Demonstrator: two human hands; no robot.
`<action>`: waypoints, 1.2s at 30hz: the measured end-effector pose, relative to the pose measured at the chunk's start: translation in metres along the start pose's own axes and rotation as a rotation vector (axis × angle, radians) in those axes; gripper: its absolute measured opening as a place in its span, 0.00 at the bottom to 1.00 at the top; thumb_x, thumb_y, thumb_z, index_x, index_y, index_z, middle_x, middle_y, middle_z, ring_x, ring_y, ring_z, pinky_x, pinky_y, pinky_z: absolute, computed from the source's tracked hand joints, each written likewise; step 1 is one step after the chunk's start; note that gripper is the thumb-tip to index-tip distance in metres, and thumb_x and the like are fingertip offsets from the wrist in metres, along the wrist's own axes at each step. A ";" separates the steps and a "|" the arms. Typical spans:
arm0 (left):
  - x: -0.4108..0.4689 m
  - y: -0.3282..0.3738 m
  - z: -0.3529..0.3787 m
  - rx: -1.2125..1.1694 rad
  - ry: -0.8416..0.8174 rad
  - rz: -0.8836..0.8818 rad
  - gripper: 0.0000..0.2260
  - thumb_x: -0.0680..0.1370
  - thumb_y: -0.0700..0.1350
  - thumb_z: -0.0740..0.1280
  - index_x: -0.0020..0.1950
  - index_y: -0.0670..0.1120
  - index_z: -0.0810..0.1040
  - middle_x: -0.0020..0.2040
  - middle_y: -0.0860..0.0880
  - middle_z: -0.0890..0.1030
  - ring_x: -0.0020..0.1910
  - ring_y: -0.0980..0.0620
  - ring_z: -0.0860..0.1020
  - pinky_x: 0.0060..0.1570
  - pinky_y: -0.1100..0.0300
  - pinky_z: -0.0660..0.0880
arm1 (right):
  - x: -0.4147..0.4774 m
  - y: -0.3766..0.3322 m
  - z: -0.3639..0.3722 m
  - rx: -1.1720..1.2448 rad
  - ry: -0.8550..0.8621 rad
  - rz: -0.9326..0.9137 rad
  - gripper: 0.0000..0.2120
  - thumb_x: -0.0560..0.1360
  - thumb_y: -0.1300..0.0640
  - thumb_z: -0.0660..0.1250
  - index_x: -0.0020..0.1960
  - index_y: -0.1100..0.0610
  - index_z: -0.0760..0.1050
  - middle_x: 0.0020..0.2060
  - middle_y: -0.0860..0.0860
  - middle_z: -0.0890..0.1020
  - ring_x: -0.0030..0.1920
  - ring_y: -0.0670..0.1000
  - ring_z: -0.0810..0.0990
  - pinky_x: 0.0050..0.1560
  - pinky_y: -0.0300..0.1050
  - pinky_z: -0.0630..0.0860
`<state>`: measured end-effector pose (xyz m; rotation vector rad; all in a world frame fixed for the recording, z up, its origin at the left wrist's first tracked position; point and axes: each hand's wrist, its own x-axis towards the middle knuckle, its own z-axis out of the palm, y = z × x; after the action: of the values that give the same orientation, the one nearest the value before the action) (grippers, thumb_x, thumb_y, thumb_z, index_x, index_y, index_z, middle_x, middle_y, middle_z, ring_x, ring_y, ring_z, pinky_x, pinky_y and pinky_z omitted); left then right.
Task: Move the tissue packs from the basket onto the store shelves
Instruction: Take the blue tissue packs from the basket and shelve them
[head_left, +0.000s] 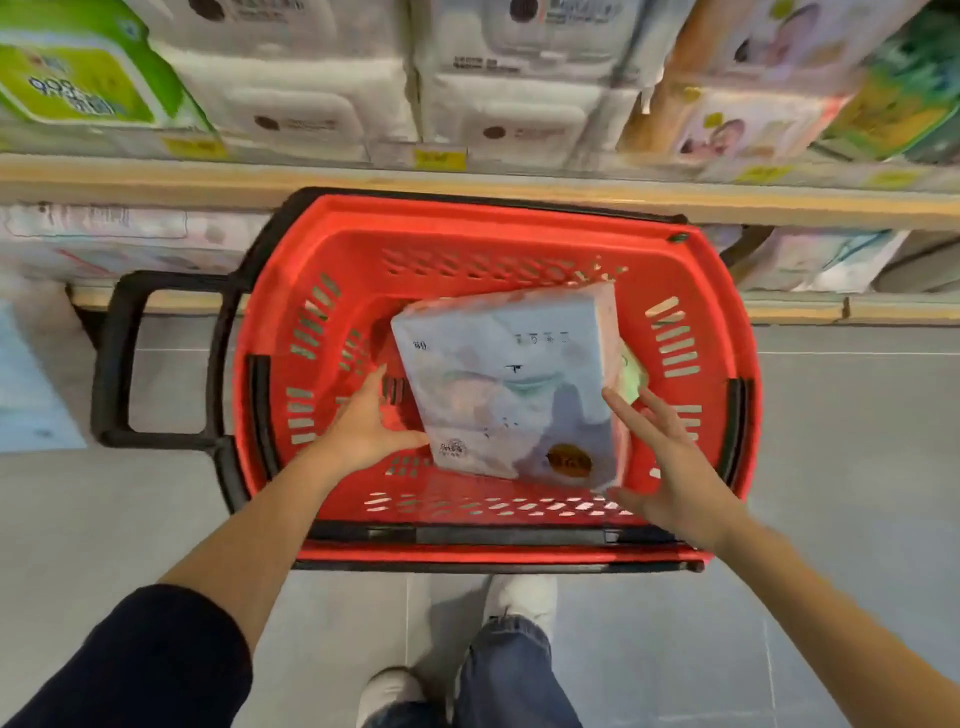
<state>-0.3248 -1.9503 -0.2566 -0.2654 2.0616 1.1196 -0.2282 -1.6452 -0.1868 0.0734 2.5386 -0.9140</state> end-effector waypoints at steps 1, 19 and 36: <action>0.012 -0.006 0.004 0.001 0.001 -0.010 0.51 0.62 0.42 0.79 0.76 0.45 0.49 0.71 0.38 0.64 0.69 0.41 0.66 0.68 0.45 0.64 | 0.004 0.007 0.005 0.007 0.001 -0.022 0.47 0.66 0.58 0.75 0.72 0.38 0.50 0.75 0.50 0.52 0.74 0.52 0.54 0.67 0.46 0.62; 0.100 -0.044 0.049 -0.141 -0.053 0.028 0.58 0.54 0.45 0.80 0.73 0.55 0.45 0.70 0.54 0.60 0.70 0.53 0.62 0.69 0.49 0.65 | 0.049 0.036 0.036 0.042 -0.055 -0.154 0.49 0.61 0.42 0.69 0.71 0.31 0.40 0.75 0.48 0.35 0.75 0.45 0.35 0.65 0.20 0.44; 0.033 -0.015 0.009 0.017 0.032 0.255 0.66 0.57 0.44 0.80 0.73 0.48 0.29 0.76 0.55 0.39 0.75 0.56 0.49 0.72 0.56 0.56 | 0.046 0.007 0.016 0.110 -0.021 -0.087 0.61 0.59 0.53 0.80 0.71 0.34 0.37 0.76 0.46 0.46 0.74 0.42 0.49 0.60 0.26 0.57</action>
<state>-0.3352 -1.9468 -0.2925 -0.0104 2.1771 1.2541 -0.2617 -1.6540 -0.2214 -0.0135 2.4877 -1.0815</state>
